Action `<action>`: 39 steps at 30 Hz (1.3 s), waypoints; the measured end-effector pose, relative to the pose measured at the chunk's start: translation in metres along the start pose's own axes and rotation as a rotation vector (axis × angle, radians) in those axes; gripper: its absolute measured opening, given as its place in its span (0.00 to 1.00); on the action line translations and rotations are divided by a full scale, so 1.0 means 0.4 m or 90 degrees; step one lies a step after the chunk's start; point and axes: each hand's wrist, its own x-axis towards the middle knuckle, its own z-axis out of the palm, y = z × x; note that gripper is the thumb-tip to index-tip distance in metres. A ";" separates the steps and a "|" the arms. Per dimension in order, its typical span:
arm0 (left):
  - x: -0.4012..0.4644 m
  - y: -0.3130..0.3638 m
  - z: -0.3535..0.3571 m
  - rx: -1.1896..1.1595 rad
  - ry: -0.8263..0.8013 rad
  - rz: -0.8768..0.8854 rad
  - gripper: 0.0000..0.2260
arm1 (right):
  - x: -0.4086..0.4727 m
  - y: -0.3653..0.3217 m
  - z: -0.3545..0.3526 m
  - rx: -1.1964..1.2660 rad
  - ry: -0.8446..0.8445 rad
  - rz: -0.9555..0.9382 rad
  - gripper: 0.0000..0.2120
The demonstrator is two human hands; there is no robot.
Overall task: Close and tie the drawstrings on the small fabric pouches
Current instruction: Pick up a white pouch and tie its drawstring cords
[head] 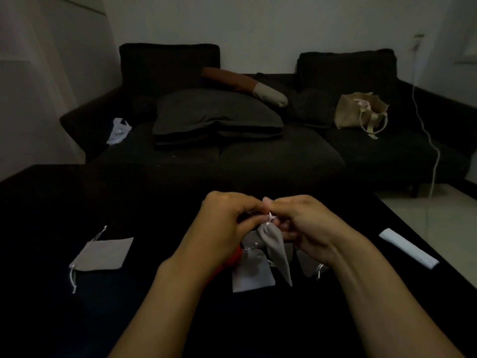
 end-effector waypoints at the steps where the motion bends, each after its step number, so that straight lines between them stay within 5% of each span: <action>1: 0.002 -0.001 0.001 0.010 -0.015 0.008 0.07 | -0.001 -0.001 -0.001 0.003 0.005 0.009 0.15; 8: 0.001 0.000 0.018 0.041 0.047 0.009 0.06 | 0.003 -0.007 -0.001 0.028 0.037 0.011 0.15; 16: 0.004 0.023 0.065 -0.167 0.181 -0.278 0.05 | 0.010 -0.013 0.023 0.004 0.227 -0.174 0.15; 25: 0.003 0.021 0.083 -0.362 0.246 -0.361 0.04 | 0.022 0.008 0.026 0.002 0.338 -0.284 0.15; 27: 0.004 0.021 0.073 -0.374 0.252 -0.363 0.03 | 0.022 0.008 0.024 -0.011 0.313 -0.284 0.14; 33: -0.023 -0.019 0.000 -0.463 0.208 -0.422 0.04 | 0.031 0.028 0.036 -0.053 -0.012 -0.088 0.16; 39: -0.075 -0.101 -0.089 -0.397 0.125 -0.528 0.11 | 0.082 0.074 0.123 -0.050 -0.018 -0.068 0.13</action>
